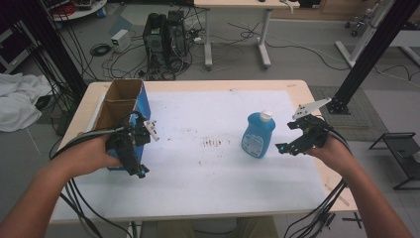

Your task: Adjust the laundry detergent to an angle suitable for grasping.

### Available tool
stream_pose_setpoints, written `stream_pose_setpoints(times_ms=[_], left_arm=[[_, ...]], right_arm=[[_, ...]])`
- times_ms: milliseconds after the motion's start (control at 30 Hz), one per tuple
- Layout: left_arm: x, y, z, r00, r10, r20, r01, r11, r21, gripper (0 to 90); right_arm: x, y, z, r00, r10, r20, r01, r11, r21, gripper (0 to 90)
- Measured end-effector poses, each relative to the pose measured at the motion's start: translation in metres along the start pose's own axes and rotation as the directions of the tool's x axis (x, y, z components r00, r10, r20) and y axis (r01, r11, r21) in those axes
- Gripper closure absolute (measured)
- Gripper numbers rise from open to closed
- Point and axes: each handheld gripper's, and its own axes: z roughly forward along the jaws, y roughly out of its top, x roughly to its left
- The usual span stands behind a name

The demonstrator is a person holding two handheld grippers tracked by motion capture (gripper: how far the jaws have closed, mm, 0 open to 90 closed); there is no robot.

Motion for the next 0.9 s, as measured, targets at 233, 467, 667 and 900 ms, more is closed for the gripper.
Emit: stream_pose_setpoints(times_ms=[233, 467, 667, 900], left_arm=[[0.001, 0.0, 0.0, 0.9999, 0.01, 0.0, -0.01, 0.9999, 0.011, 14.0], [0.0, 0.0, 0.0, 1.0, 0.005, 0.002, -0.005, 0.9999, 0.009, 14.0], [0.0, 0.0, 0.0, 1.0, 0.001, 0.007, -0.001, 0.9999, 0.012, 14.0], [0.001, 0.001, 0.001, 1.0, 0.004, 0.002, -0.004, 0.9999, 0.011, 14.0]], right_arm=[[0.003, -0.012, 0.007, 0.9992, 0.039, 0.003, -0.038, 0.9972, -0.065, 4.3], [0.005, -0.018, 0.015, 0.9984, 0.05, 0.026, -0.046, 0.9895, -0.137, 4.3], [0.004, -0.02, 0.022, 0.9988, 0.043, 0.025, -0.038, 0.9841, -0.173, 4.3], [0.005, -0.023, 0.031, 0.9974, 0.063, 0.034, -0.054, 0.974, -0.22, 4.3]])
